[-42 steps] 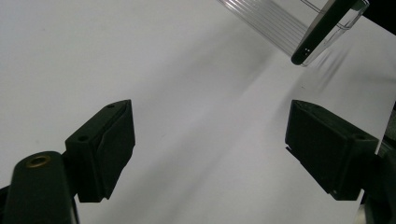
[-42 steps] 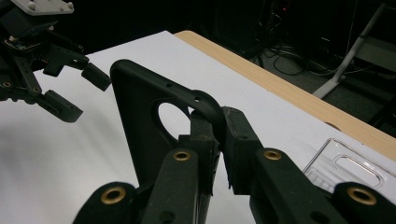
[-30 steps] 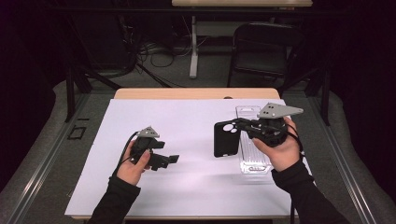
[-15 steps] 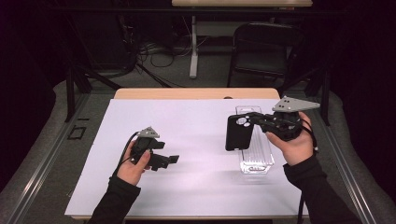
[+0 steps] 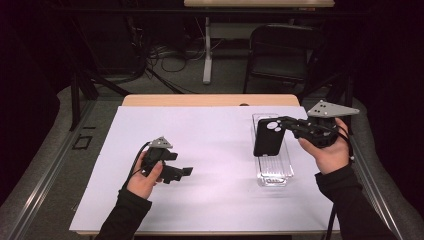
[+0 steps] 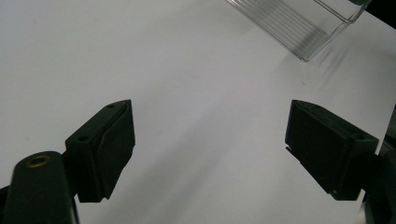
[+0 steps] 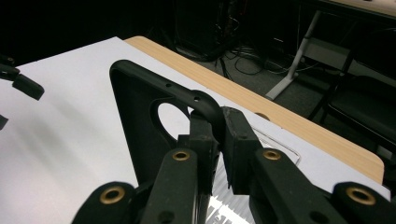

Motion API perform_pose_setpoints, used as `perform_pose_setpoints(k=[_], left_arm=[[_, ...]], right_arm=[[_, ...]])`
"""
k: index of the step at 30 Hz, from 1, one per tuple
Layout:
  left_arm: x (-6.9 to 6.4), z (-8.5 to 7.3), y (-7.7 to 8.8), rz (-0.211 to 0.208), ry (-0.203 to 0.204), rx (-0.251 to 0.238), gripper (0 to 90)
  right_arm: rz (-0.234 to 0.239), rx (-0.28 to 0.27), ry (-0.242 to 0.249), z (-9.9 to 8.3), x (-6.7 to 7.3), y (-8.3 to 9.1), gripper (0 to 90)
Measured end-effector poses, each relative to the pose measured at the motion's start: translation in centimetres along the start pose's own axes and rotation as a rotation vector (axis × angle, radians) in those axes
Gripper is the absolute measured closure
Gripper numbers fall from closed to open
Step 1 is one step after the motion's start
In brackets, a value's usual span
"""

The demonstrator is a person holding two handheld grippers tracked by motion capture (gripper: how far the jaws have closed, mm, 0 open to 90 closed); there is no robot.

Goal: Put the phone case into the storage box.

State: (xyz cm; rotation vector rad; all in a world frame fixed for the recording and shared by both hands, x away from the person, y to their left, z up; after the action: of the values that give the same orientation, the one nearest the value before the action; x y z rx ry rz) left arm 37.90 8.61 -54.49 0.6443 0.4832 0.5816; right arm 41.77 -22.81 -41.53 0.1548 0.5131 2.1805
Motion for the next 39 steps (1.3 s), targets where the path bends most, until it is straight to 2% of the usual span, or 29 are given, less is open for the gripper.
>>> perform_pose_setpoints(k=[5,16,27,31,39], left_arm=[[0.0,0.0,0.0,-0.002,0.0,-0.003,16.3],[0.3,0.1,-0.2,-0.003,0.011,-0.002,16.3],[0.5,0.1,-0.2,-0.003,0.013,-0.001,16.3],[0.5,0.0,-0.2,0.0,0.013,0.001,16.3],[0.8,0.0,-0.3,0.001,0.022,0.001,16.3]], right_arm=[[-0.01,-0.005,-0.005,0.0,-0.9,0.0,84.2],[-0.034,0.003,0.038,0.7,-3.0,-1.4,84.1],[-0.048,0.001,0.034,1.4,-5.4,-3.9,84.1],[-0.067,0.003,0.043,1.5,-6.0,-4.9,84.1],[-0.09,0.006,0.058,1.2,-7.4,-6.7,84.1]])
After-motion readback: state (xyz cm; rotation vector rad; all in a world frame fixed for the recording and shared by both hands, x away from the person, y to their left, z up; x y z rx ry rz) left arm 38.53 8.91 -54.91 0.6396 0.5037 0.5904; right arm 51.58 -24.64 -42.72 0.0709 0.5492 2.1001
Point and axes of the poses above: each handheld gripper's, and its own axes: y roughly backward along the jaws, z roughly out of its top, x roughly to its left, the point moved 10 cm from there along -y, roughly forward along the jaws
